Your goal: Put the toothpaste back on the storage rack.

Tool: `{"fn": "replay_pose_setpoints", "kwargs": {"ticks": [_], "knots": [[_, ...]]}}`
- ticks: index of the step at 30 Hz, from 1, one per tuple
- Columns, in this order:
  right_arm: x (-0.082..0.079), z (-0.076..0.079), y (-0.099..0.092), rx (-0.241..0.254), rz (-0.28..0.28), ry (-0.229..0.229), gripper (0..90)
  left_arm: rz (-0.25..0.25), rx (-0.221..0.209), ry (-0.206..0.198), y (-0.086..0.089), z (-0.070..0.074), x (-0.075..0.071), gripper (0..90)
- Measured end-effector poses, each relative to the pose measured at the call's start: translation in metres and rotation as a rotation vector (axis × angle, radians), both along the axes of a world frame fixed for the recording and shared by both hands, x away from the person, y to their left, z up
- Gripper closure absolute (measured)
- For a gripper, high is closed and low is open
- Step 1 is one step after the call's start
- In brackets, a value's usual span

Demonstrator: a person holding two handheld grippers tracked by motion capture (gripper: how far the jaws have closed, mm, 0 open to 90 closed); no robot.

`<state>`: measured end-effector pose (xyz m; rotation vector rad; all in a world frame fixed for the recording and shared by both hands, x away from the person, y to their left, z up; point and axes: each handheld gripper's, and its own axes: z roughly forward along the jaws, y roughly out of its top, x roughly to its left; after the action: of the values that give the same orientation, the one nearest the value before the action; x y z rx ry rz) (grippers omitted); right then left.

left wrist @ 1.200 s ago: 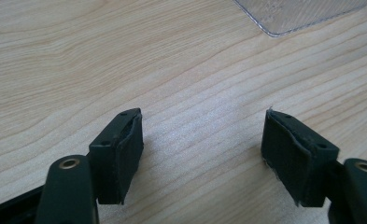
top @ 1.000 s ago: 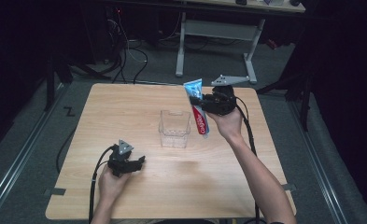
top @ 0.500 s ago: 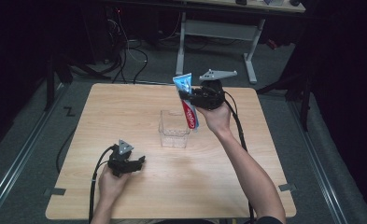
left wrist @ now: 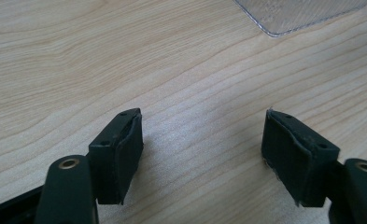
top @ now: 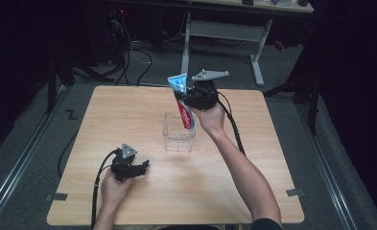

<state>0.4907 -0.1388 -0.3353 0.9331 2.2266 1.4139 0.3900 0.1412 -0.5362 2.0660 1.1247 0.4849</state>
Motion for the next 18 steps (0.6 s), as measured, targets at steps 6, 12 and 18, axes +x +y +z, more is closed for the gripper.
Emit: {"fn": "replay_pose_setpoints", "kwargs": {"ticks": [6, 12, 18], "knots": [[0.005, -0.010, 0.008, -0.023, -0.009, 0.015, 73.1, 0.000, 0.000, 0.000, 0.000, 0.000, 0.000, 29.9], [0.009, -0.019, 0.008, -0.038, -0.020, 0.032, 72.9, 0.001, -0.001, -0.001, 0.000, 0.000, 0.000, 29.8], [0.012, -0.031, 0.006, -0.047, -0.029, 0.051, 72.8, 0.000, 0.001, 0.000, 0.000, 0.000, 0.000, 29.9]]}}
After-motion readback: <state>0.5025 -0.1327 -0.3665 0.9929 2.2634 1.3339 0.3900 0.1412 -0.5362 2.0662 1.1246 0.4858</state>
